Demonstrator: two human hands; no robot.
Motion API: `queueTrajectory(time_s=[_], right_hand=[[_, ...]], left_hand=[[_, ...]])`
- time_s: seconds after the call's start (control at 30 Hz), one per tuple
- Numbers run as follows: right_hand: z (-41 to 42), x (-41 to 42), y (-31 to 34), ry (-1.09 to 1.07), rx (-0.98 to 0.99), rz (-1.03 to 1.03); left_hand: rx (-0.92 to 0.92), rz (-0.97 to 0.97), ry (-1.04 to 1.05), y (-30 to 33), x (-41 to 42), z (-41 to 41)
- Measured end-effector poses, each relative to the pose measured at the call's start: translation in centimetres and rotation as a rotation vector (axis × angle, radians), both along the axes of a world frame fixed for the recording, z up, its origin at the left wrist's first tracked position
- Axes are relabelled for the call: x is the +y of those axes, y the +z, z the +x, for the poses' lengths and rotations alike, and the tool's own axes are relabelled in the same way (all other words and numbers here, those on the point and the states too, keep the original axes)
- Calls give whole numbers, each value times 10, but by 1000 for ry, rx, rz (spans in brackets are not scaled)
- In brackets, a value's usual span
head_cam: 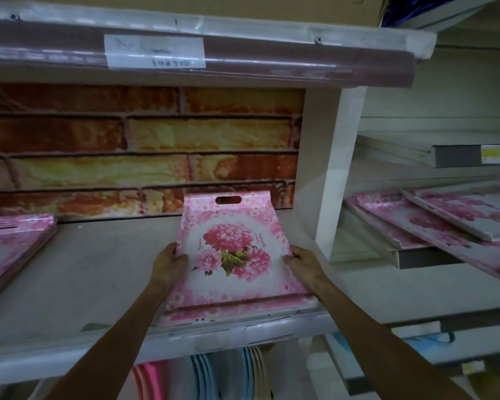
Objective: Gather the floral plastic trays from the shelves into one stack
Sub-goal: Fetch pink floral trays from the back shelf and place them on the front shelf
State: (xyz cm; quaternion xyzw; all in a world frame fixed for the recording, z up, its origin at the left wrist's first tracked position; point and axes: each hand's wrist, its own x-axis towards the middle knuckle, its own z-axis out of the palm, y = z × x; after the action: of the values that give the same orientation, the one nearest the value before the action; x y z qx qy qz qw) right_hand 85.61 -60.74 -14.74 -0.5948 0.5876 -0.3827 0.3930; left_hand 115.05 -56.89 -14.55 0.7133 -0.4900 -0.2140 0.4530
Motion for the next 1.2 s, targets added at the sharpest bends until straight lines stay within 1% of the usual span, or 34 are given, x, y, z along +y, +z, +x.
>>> queueTrajectory(time_s=[0.33,0.43,0.53,0.63,0.7,0.77,0.87,0.97,1.03,1.1,1.2], right_hand=[[-9,0,-5,13,92,-16],[-15,4,-1,72,48,11],[-29,10,9,87,93,-43],[-48,18,24,66,52,-107],[-68,26,33,44,-77,-112],[-90,35,44,27,-180,-131],[-124,51,58,-17,-248,-198],[-159,67,73,-50,-265,-257],[-184,78,83,-59,-256,-290],[-208,87,94,-77,-240,-319],[-247,95,111,-128,-171,-385]], left_hand=[[-215,38,-3,-9,-5,2],[-291,108,-21,-9,-5,7],[-313,159,-32,-1,-5,12],[-328,54,12,14,-1,6],[-362,-47,6,27,0,-8],[-366,-132,-21,39,3,-29],[-302,-270,-115,52,8,-71],[-239,-375,-226,61,11,-119],[-184,-390,-288,65,10,-153],[-175,-403,-366,67,7,-187],[-110,-418,-476,68,6,-240]])
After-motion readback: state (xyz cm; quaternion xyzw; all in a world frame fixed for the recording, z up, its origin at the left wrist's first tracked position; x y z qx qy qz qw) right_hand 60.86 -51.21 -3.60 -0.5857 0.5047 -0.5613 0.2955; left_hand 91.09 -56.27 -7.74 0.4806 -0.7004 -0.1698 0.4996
